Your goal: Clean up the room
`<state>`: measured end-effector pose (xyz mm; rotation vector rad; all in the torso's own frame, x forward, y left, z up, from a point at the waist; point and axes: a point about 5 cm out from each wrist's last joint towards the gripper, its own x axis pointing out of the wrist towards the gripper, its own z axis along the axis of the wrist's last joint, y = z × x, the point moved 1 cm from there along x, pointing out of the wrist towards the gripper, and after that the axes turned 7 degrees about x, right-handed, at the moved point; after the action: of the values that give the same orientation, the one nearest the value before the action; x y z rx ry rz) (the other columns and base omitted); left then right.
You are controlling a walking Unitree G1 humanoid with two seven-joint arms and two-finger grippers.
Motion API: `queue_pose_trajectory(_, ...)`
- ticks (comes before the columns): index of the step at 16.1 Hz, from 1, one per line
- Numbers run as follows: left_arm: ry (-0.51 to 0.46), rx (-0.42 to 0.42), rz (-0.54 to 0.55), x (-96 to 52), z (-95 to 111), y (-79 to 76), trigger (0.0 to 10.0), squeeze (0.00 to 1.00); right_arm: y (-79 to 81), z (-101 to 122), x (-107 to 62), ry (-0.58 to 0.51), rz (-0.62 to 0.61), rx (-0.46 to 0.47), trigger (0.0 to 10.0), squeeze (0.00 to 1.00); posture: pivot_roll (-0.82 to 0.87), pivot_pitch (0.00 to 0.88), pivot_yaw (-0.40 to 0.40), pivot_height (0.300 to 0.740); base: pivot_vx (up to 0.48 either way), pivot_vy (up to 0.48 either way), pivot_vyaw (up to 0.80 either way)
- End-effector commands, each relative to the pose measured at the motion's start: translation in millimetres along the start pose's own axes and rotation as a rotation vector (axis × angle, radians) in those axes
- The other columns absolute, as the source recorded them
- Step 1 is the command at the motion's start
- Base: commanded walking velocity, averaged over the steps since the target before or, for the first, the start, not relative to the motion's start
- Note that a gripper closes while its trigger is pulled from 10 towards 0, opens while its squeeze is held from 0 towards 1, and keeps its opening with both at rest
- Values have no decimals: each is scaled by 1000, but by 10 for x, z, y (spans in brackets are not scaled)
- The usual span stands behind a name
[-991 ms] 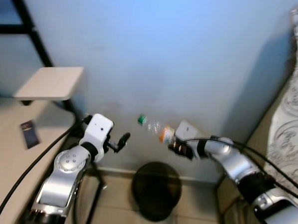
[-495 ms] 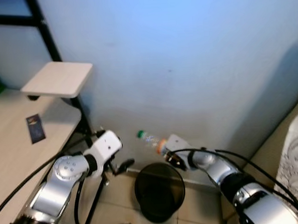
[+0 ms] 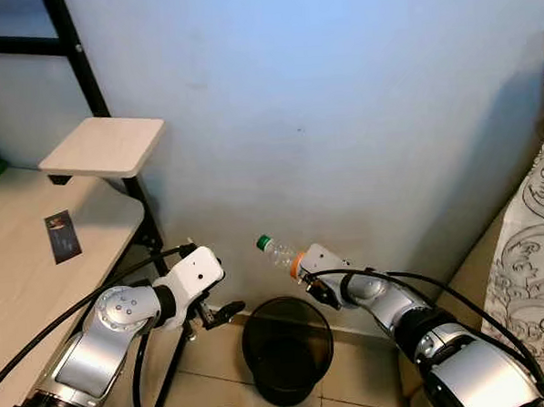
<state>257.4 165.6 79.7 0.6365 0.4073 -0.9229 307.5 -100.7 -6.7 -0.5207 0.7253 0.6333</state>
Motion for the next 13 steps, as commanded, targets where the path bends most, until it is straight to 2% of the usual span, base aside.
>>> queue_pose_trajectory(1,10,28,0,-12,2,25,10000,0,-26,52,-3,-4,-1,-17,10000,557,151,0,-6,740,0,0,0)
queue_pose_trajectory(2,8,27,0,-11,3,24,10000,0,-7,39,0,4,18,-20,10000,1000,151,0,-6,740,0,0,0)
queue_pose_trajectory(10,-23,7,-7,-7,50,50,10000,0,111,-30,13,37,113,-46,10000,1000,147,0,3,740,0,0,0)
queue_pose_trajectory(12,-29,2,-14,-4,64,46,10000,0,106,-45,10,37,113,-43,10000,1000,148,0,2,740,0,0,0)
queue_pose_trajectory(13,-30,-7,17,9,72,63,10000,0,66,-25,-2,6,101,-9,10000,1000,152,0,-4,740,0,0,0)
